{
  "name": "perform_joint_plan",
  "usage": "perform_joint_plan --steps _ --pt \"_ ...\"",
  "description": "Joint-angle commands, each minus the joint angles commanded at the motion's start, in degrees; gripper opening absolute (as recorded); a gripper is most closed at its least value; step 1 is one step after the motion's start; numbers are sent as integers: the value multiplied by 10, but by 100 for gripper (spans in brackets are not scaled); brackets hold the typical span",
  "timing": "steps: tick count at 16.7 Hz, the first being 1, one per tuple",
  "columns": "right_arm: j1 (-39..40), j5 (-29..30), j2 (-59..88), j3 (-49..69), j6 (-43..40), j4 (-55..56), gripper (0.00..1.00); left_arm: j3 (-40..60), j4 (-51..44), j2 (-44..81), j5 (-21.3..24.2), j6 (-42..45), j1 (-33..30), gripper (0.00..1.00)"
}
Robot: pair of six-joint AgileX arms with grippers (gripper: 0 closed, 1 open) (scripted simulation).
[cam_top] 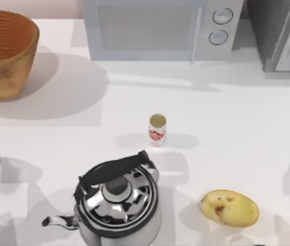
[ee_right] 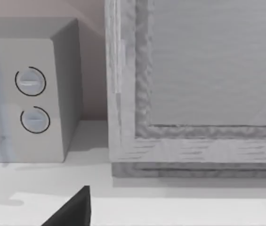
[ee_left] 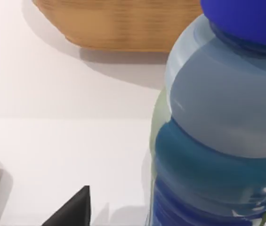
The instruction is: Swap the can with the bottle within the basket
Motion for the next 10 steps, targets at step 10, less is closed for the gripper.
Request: perform_joint_plan --steps 10 --pt "0 0 0 0 0 0 100 79 176 245 -53 -24 -61 100"
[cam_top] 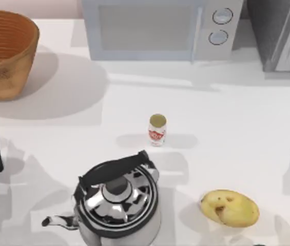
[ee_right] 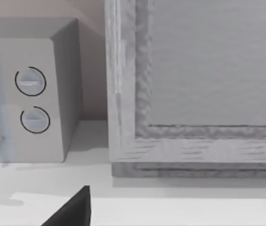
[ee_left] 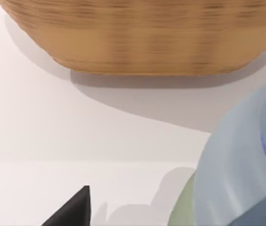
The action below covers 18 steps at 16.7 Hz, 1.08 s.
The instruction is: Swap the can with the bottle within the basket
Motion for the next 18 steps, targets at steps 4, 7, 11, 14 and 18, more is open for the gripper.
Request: perform_joint_plan --steps 4,7,11,14,18 --pt "0 0 0 0 0 0 100 5 37 44 1 1 2 100" --pt "0 0 0 0 0 0 100 5 37 44 1 1 2 100" --pt "0 0 0 0 0 0 100 5 37 44 1 1 2 70" --pt "0 0 0 0 0 0 100 5 37 44 1 1 2 47" --pt "0 0 0 0 0 0 100 5 37 44 1 1 2 17"
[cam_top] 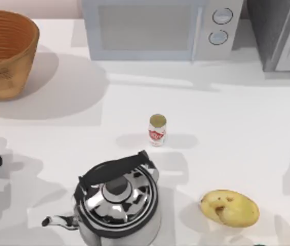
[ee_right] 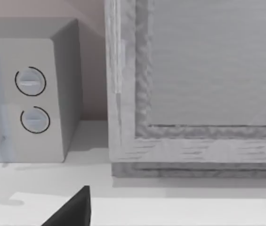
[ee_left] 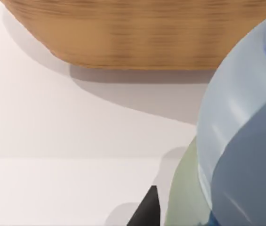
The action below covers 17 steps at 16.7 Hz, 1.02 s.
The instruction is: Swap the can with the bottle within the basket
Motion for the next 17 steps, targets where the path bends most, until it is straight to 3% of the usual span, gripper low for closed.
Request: perform_joint_plan --steps 2,3,13,17 --pt "0 0 0 0 0 0 100 0 0 0 0 0 0 2" --pt "0 0 0 0 0 0 100 0 0 0 0 0 0 0" --pt "0 0 0 0 0 0 100 4 -8 -4 -2 2 5 0" --pt "0 0 0 0 0 0 100 70 -93 -46 -15 23 60 0"
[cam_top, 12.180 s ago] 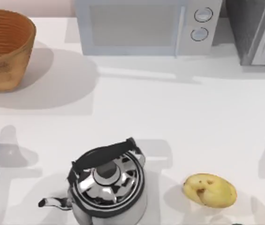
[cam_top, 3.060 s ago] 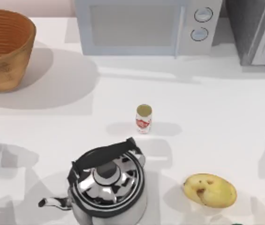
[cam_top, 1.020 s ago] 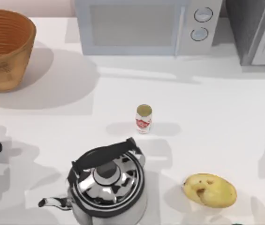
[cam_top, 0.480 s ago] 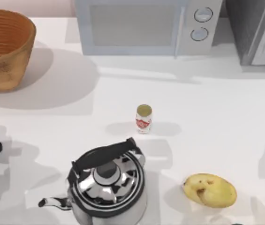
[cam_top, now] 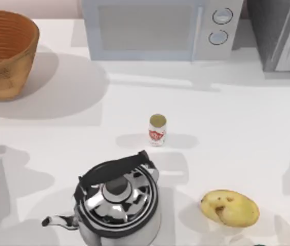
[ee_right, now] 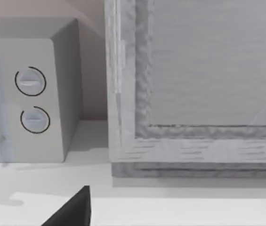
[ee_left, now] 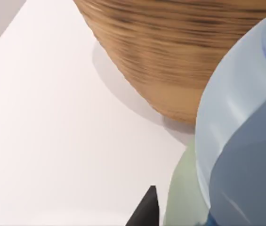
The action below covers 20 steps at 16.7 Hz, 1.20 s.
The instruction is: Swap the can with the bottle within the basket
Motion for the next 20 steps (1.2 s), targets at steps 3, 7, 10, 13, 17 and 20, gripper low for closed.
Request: perform_joint_plan --steps 3,7,10,13,17,20 --pt "0 0 0 0 0 0 100 102 -119 -49 -8 21 41 0" --pt "0 0 0 0 0 0 100 290 -285 -93 -13 30 44 0" --pt "0 0 0 0 0 0 100 416 -396 -92 -17 12 16 0" --pt "0 0 0 0 0 0 100 494 -492 -73 -19 -16 -36 0" --pt "0 0 0 0 0 0 100 536 -564 -57 -15 -39 -96 0" --pt "0 0 0 0 0 0 100 538 -570 -56 -14 -41 -101 0"
